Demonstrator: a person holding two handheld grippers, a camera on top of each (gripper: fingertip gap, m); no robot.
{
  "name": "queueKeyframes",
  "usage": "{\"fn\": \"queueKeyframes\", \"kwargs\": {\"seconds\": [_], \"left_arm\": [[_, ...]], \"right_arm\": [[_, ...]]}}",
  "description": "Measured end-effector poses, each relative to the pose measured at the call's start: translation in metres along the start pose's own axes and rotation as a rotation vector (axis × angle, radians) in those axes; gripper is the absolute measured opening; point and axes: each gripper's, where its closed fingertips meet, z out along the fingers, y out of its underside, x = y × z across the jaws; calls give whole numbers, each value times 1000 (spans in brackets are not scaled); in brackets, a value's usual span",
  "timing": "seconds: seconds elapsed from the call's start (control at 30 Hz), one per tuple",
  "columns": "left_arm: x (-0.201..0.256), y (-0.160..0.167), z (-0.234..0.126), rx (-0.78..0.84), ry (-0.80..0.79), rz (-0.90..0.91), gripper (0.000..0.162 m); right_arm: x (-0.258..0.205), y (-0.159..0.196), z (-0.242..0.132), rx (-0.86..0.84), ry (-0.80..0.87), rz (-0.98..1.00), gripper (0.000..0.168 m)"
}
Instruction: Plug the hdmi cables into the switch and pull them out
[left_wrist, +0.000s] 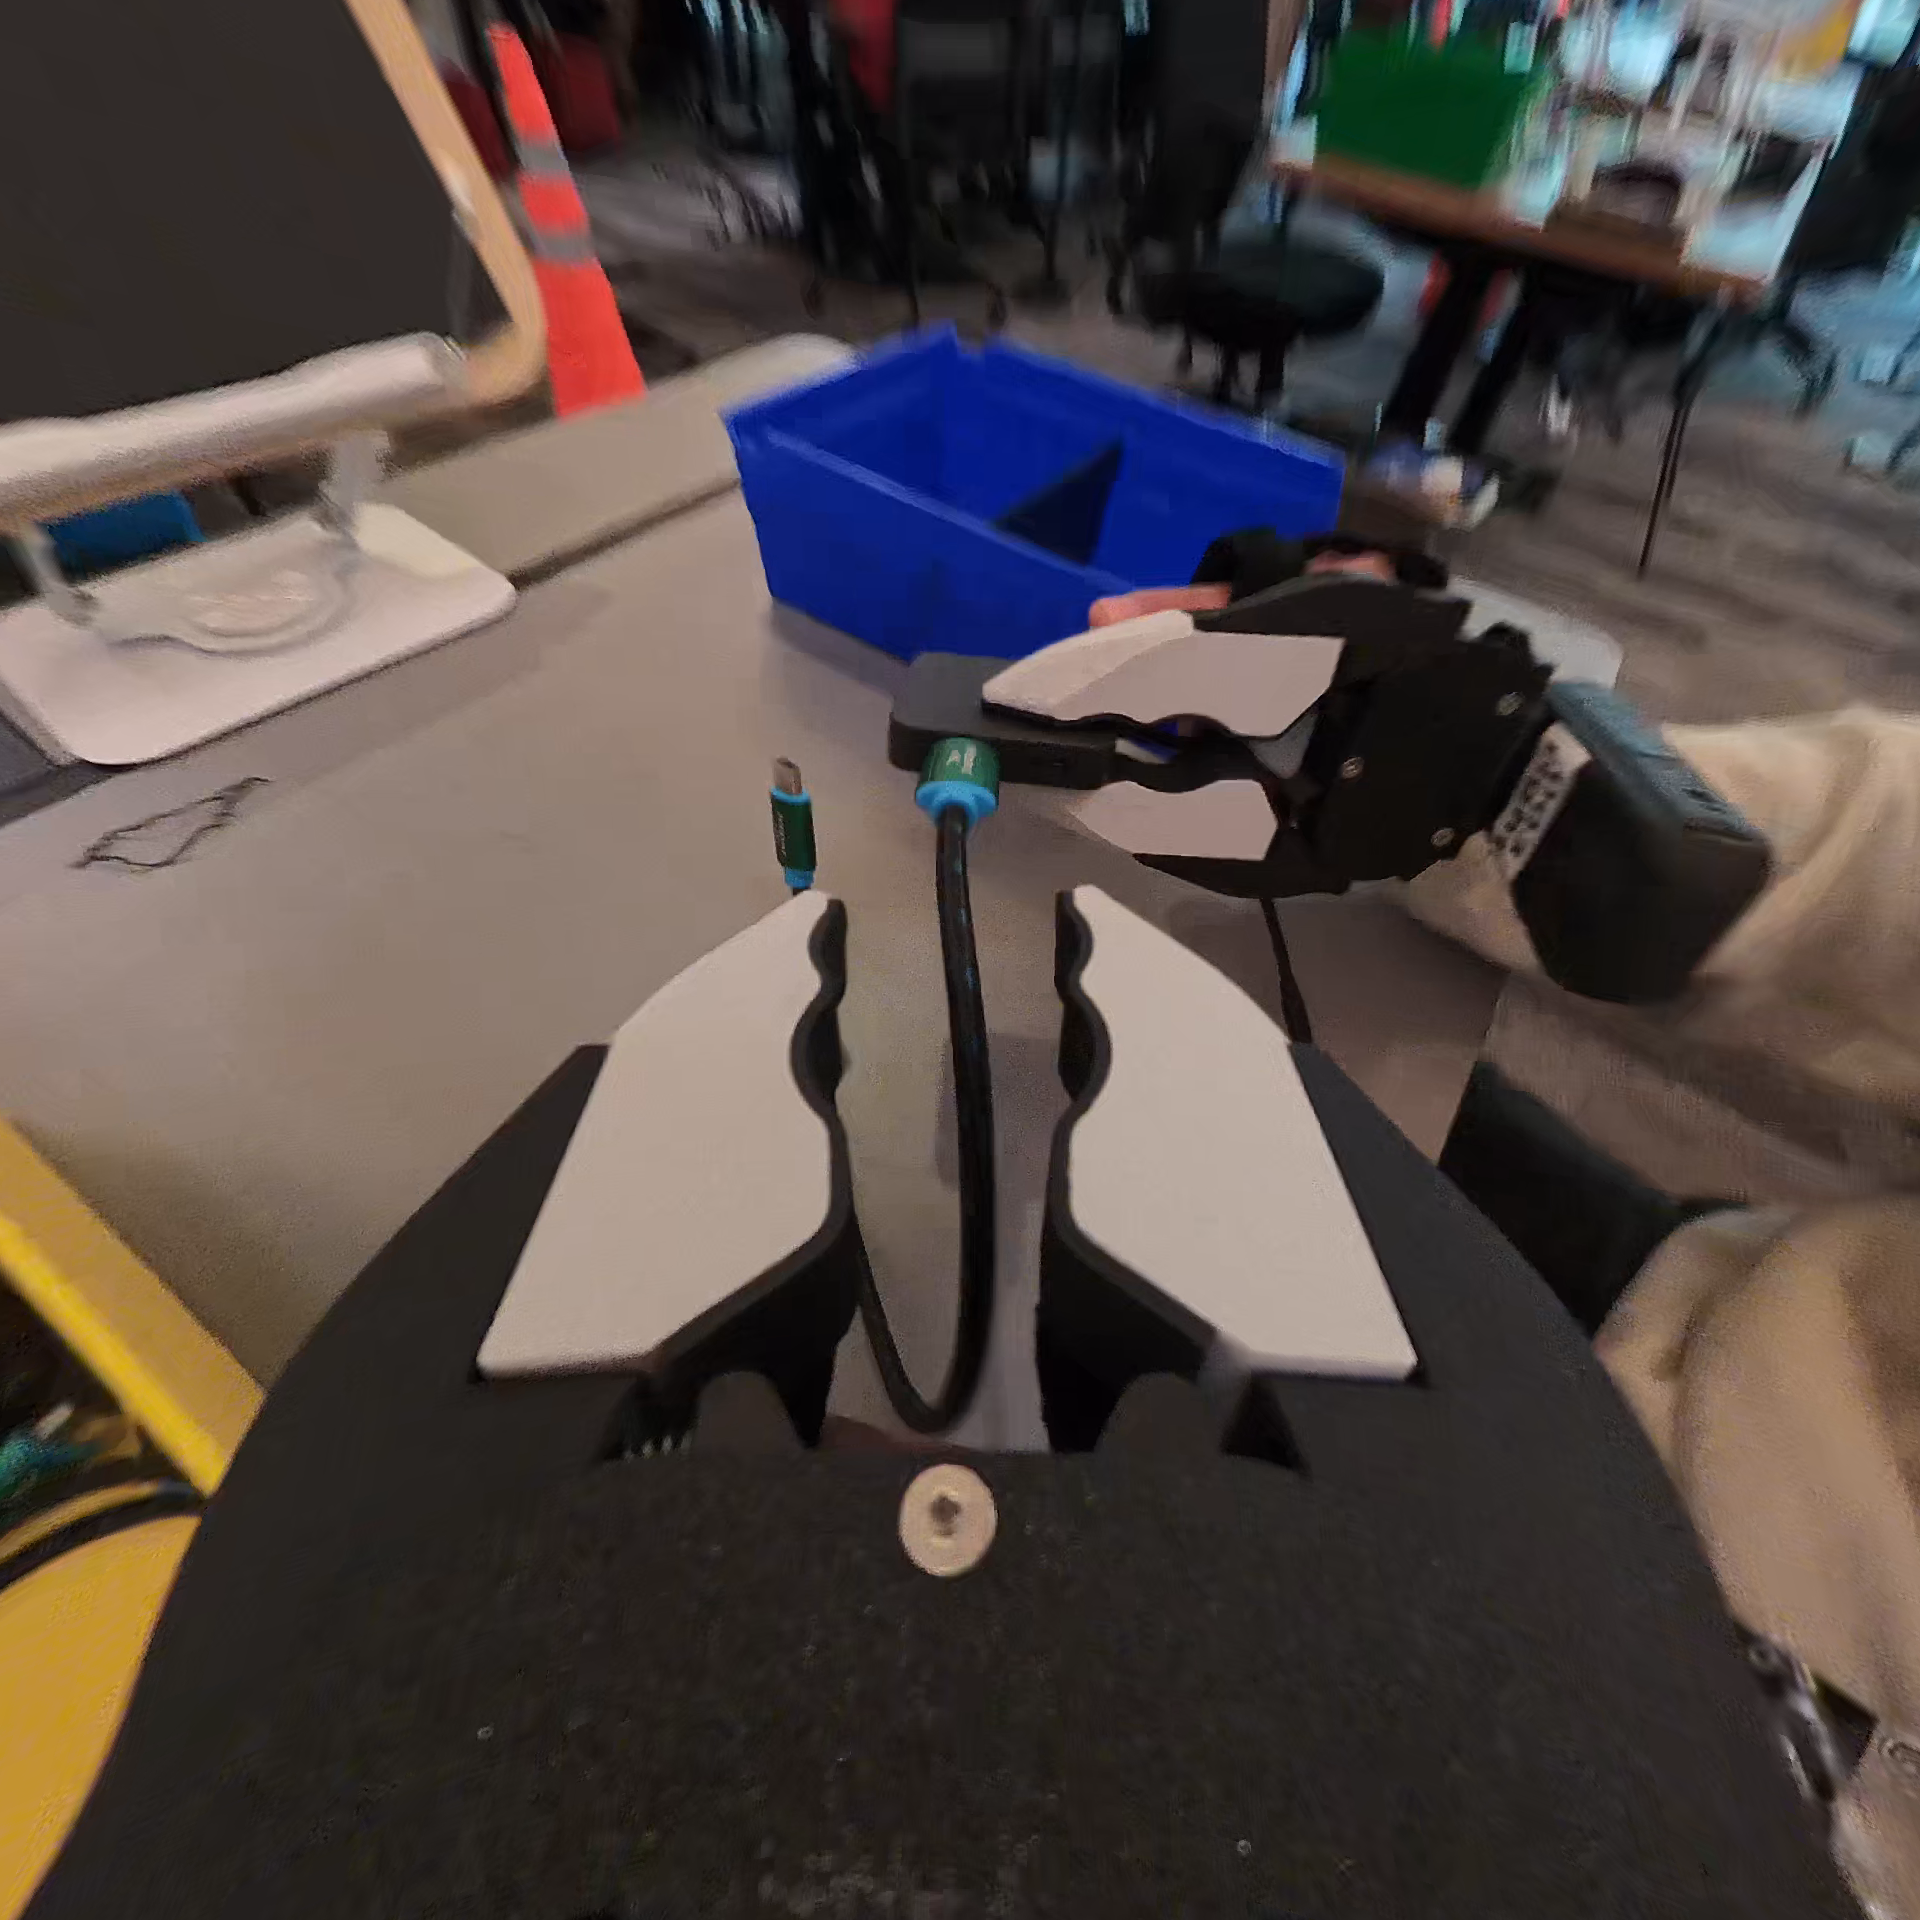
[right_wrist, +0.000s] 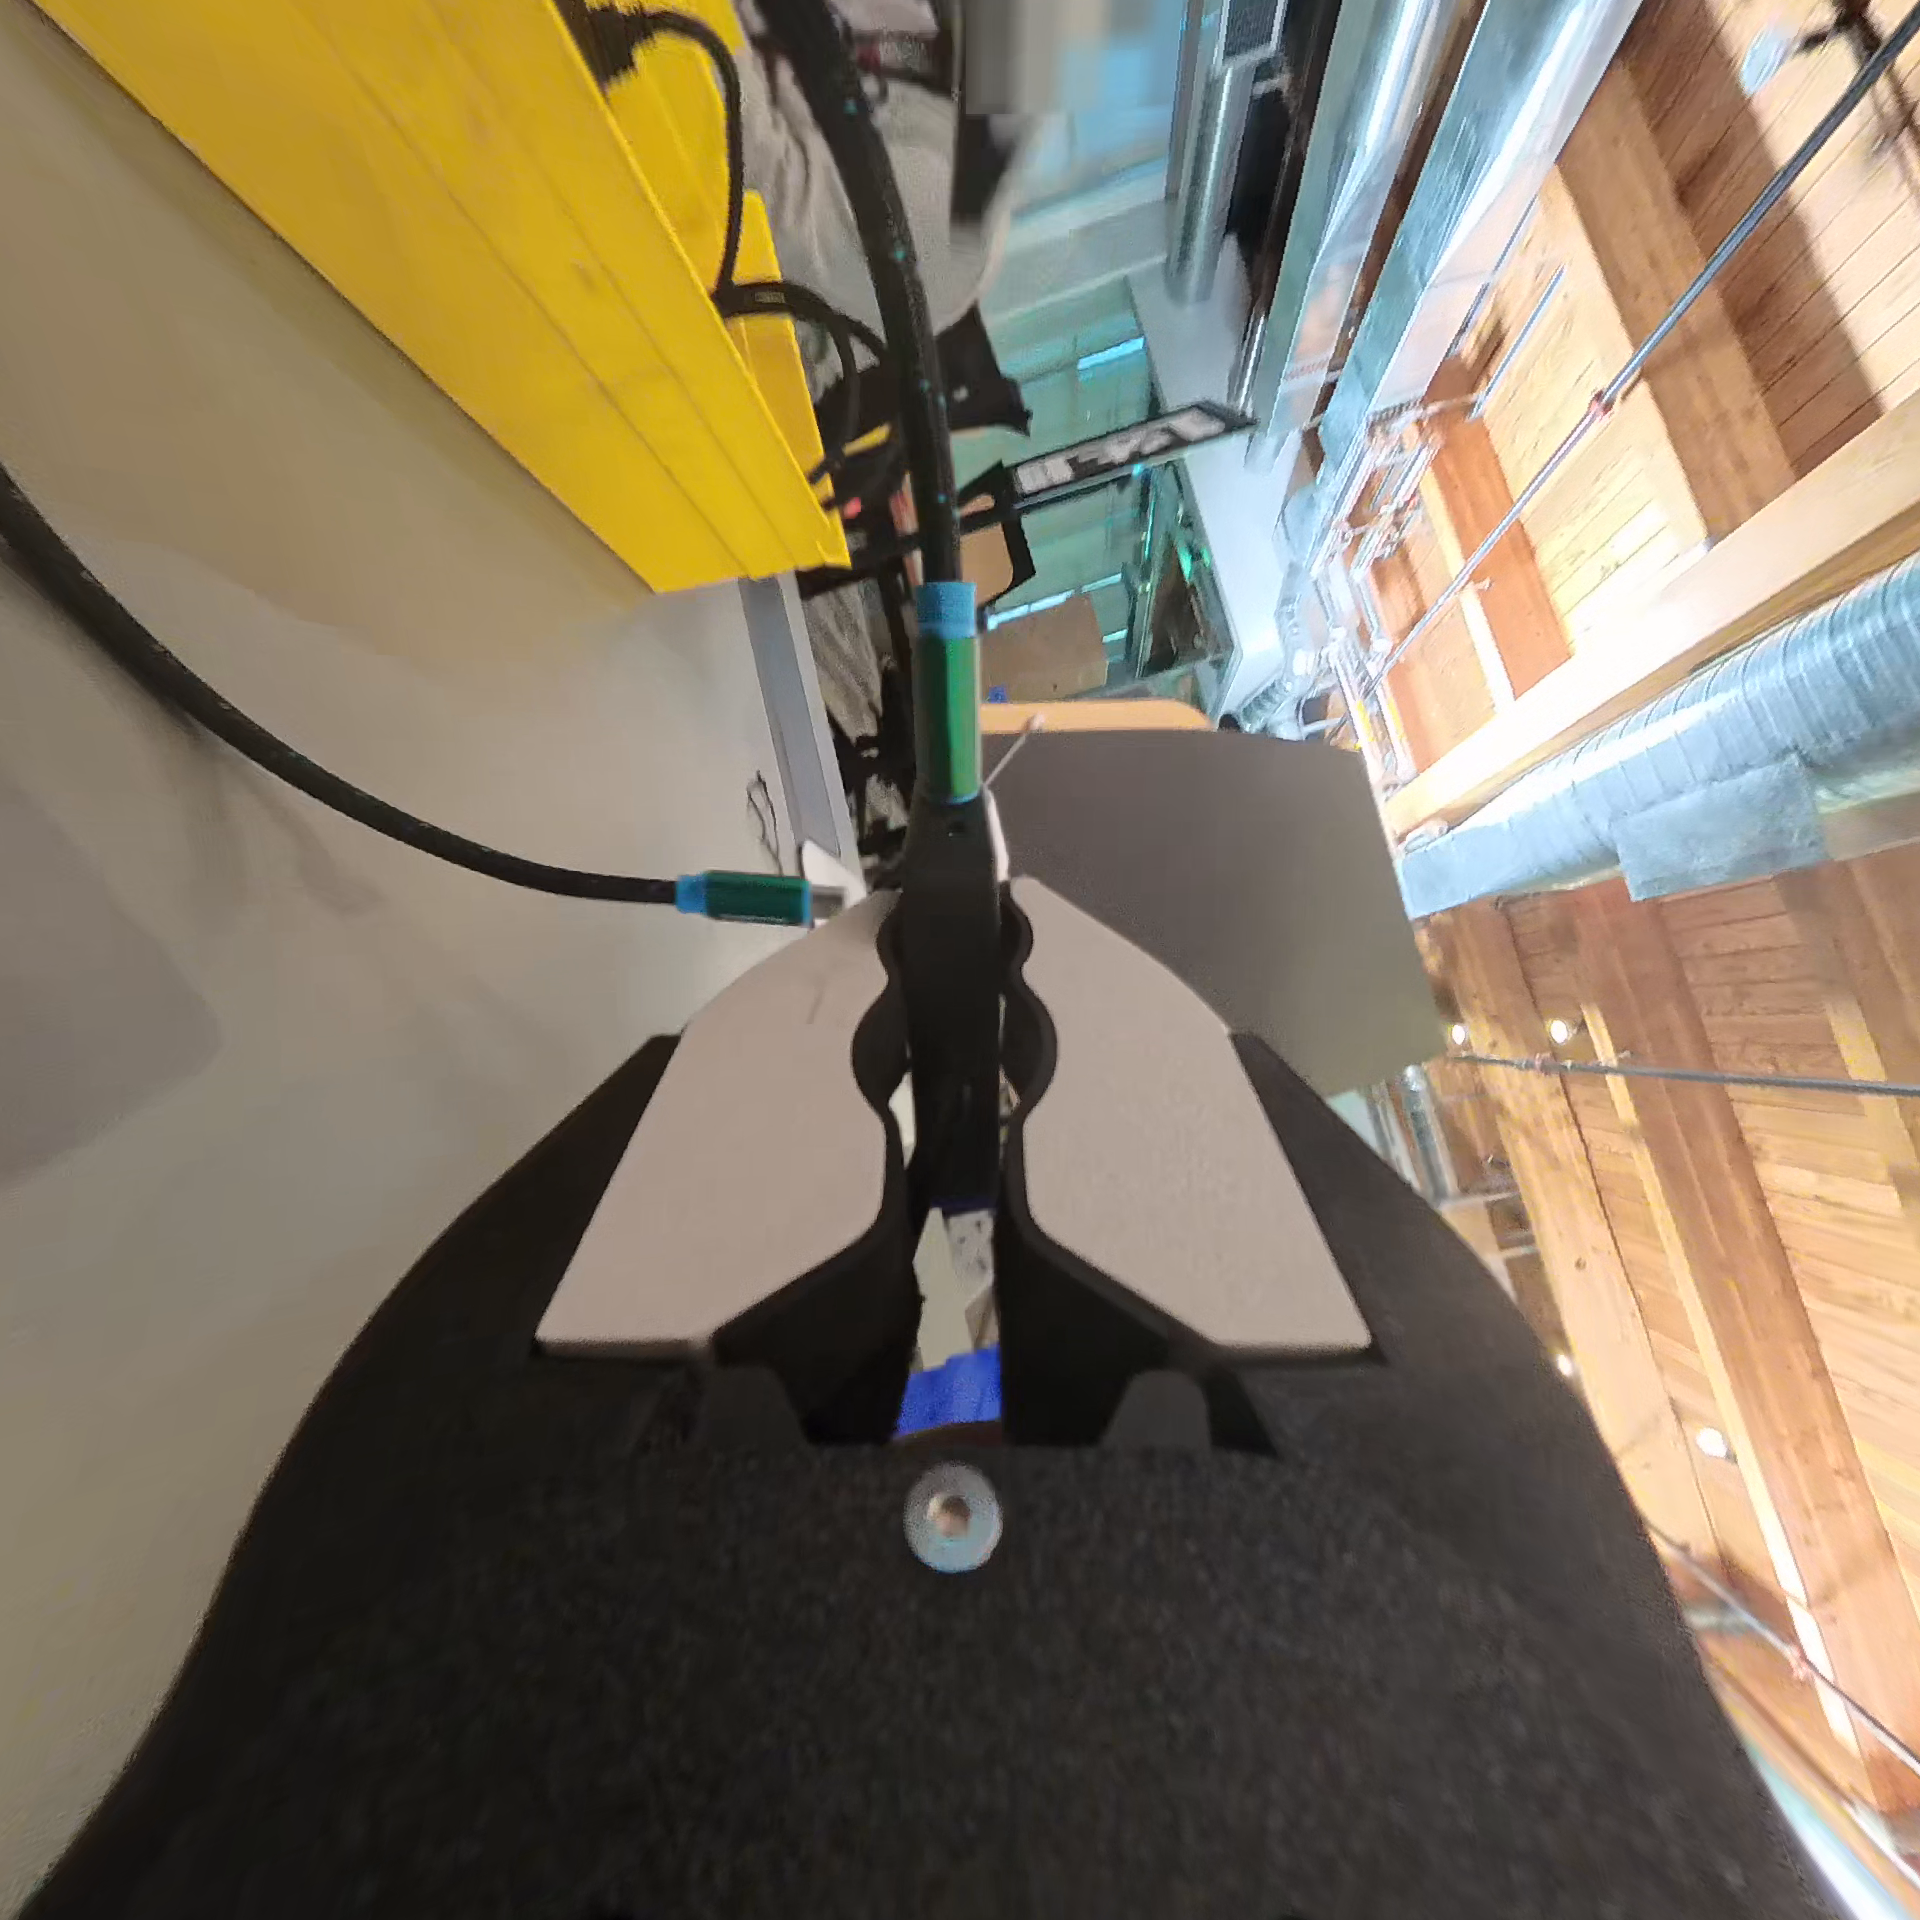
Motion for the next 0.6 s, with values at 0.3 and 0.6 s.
{"fn": "queueKeyframes", "kwargs": {"seconds": [0.3,0.6], "left_arm": [[10,91,-20,38,-15,-191,25],[11,105,-15,-34,-6,-166,25]], "right_arm": [[203,79,-36,-305,235,53,14],[360,177,-74,-663,220,-442,14]]}}
